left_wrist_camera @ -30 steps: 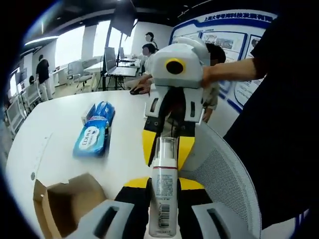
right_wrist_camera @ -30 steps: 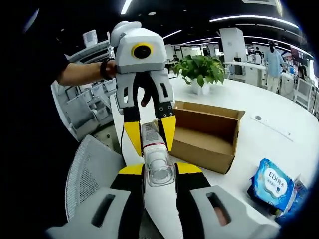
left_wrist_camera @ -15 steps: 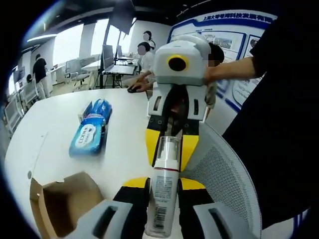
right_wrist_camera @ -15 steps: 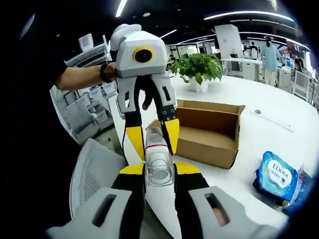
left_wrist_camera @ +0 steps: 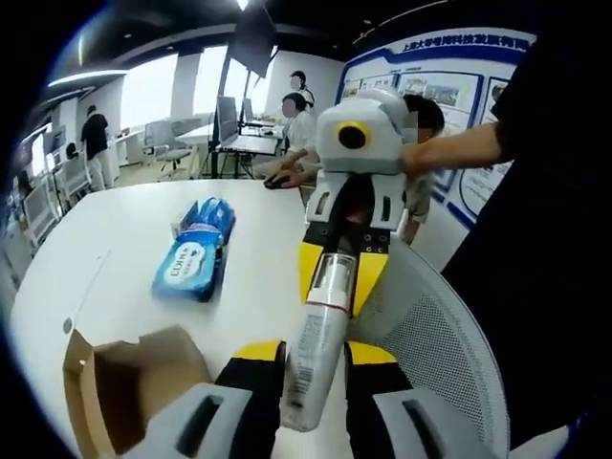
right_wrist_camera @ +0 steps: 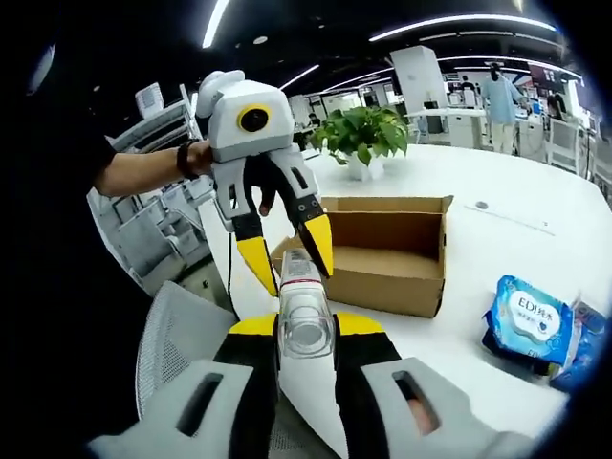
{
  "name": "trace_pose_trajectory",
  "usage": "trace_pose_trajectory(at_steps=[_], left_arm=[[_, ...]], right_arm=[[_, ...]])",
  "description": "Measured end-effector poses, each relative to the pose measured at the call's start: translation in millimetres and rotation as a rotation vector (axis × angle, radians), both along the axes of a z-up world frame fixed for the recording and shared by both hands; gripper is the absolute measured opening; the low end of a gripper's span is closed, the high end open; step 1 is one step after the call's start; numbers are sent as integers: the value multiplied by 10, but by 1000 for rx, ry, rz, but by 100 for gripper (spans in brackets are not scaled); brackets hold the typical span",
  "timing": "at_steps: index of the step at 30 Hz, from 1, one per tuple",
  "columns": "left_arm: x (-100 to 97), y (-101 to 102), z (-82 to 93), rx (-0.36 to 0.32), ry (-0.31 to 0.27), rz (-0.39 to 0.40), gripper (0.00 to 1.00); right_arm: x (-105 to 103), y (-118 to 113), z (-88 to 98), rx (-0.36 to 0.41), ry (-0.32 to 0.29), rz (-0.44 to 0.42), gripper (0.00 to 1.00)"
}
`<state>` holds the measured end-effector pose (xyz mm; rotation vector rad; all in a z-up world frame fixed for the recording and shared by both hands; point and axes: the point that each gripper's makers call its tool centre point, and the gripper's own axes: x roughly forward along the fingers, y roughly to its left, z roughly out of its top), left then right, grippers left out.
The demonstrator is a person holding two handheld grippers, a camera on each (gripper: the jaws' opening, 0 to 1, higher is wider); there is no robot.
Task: Operate the shoe box by opening the lid, removing the specified soft item, and placing it in the target area until the item is outside and the box remains undamaged.
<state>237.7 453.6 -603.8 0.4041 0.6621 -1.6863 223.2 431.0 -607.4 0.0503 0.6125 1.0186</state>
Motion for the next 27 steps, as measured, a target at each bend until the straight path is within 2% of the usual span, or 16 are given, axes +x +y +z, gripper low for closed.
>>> trace_pose_trajectory(at_steps=[3, 5, 7, 11, 16, 22, 27], left_arm=[[53, 30, 28, -24, -4, 53, 26], [88, 43, 47, -42, 13, 97, 30], [151, 47, 117, -95, 34, 165, 31], [300, 125, 139, -124, -5, 268, 31], [429, 236, 186, -179, 9, 391, 30], [481, 394, 141, -194, 28, 478, 29], [544, 474, 153, -204, 17, 535, 29]], right_arm=[[-2, -84, -16, -2, 6, -22, 18], [-5, -117, -25, -2, 12, -30, 18], [-20, -160, -31, -2, 22, -43, 18], [-63, -243, -51, -6, 31, -61, 18], [-83, -359, -65, -10, 39, -88, 18], [-83, -467, -69, -13, 44, -111, 18], [-58, -539, -70, -24, 45, -117, 18]])
